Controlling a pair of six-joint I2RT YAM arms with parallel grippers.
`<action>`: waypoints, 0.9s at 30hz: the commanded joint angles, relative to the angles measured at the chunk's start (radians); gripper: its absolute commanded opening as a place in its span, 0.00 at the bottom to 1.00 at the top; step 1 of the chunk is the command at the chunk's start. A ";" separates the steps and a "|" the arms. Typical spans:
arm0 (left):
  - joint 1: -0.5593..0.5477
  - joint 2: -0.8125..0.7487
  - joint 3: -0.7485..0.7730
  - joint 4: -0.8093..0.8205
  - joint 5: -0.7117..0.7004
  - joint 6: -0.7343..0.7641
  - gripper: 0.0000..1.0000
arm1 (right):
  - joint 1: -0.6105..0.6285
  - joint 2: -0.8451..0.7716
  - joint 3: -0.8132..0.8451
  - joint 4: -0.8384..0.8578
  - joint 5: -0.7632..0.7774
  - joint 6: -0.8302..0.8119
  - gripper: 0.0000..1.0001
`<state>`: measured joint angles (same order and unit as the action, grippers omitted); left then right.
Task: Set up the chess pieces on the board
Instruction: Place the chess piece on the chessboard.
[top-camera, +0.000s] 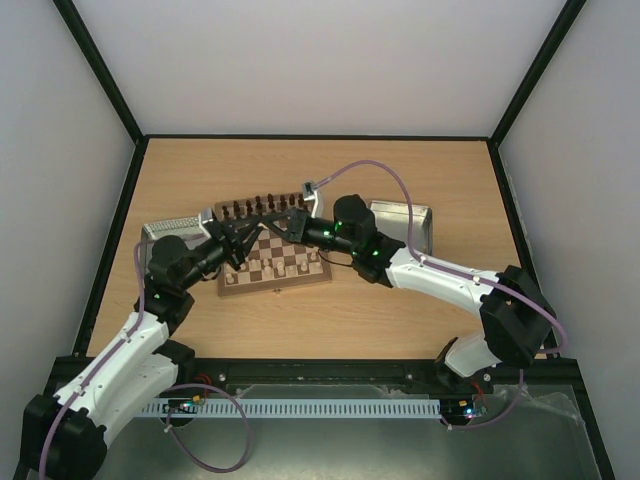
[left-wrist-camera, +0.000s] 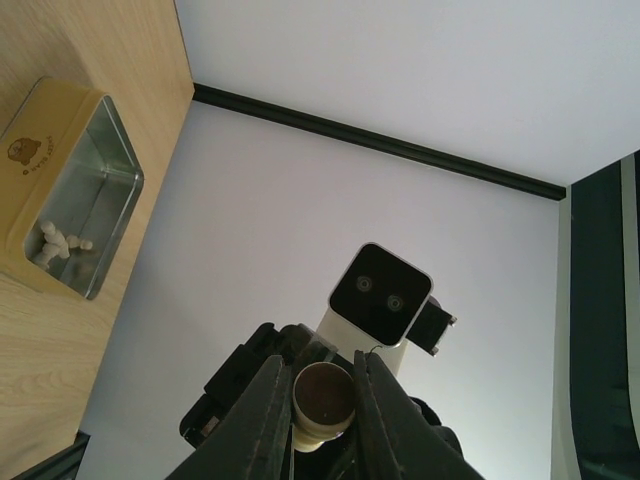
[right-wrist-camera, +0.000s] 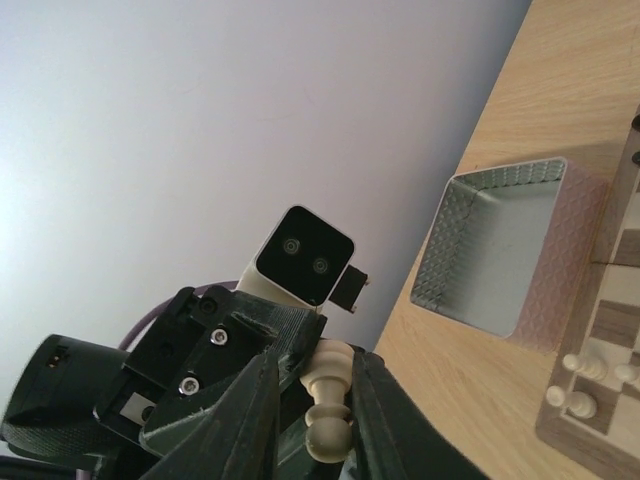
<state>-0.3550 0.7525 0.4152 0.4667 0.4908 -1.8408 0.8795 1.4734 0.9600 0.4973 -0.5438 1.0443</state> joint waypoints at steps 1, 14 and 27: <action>-0.004 -0.003 -0.012 0.034 -0.006 -0.003 0.07 | 0.014 0.011 0.042 -0.022 -0.005 0.000 0.18; -0.002 -0.003 -0.011 -0.017 -0.011 0.049 0.14 | 0.015 0.013 0.124 -0.226 0.054 0.019 0.02; 0.017 0.019 -0.009 -0.008 0.002 0.064 0.06 | 0.018 0.032 0.118 -0.278 -0.001 0.008 0.24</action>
<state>-0.3473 0.7612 0.4076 0.4355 0.4782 -1.7809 0.8902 1.4906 1.0615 0.2417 -0.5179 1.0618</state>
